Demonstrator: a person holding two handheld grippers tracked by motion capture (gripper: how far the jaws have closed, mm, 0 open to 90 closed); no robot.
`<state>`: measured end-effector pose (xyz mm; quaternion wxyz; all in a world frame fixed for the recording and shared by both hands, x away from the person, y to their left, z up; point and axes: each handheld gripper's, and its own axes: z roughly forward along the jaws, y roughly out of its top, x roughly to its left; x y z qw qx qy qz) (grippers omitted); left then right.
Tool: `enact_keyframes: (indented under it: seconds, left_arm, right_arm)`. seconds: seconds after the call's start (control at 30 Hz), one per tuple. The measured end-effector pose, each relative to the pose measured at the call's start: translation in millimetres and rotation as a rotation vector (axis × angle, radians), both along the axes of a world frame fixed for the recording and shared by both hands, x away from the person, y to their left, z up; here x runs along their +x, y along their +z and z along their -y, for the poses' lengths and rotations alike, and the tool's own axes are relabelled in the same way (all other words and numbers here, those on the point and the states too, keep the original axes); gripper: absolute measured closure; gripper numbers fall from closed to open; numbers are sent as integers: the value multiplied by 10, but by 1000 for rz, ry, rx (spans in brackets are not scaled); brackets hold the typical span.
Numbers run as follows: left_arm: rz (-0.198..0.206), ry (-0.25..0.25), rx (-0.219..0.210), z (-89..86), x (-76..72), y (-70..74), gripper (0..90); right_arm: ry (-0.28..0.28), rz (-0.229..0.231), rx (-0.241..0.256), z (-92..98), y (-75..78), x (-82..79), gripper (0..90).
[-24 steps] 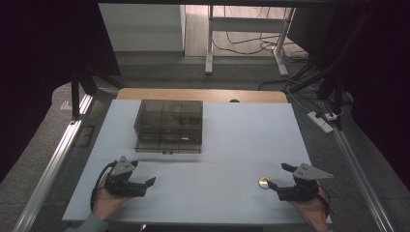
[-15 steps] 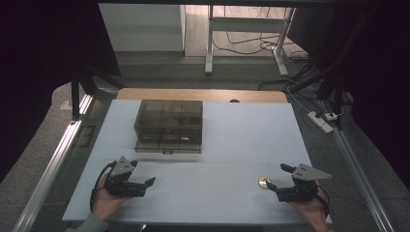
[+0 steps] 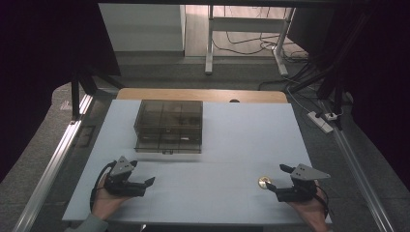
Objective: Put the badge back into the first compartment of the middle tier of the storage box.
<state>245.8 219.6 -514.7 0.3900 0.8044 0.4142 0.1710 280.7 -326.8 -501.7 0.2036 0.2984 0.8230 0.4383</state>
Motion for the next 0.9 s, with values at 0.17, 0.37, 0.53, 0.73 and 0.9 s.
enact_keyframes:
  seconds: [0.17,0.37,0.53,0.73,0.9]
  left_arm:
    - [0,-2,-1,-2,-2,7,100]
    - [-8,-7,5,7,2,3,101]
    - [-11,-8,6,10,5,1,101]
    - [-17,-11,4,15,16,-3,101]
    - [-23,-12,8,25,27,-10,101]
  right_arm:
    - [-2,3,0,-5,8,-4,138]
    - [-8,3,-8,-15,23,1,134]
    - [-22,22,-14,-30,58,-2,129]
    - [-18,13,-10,-48,72,16,134]
    - [-25,0,-29,-96,138,45,136]
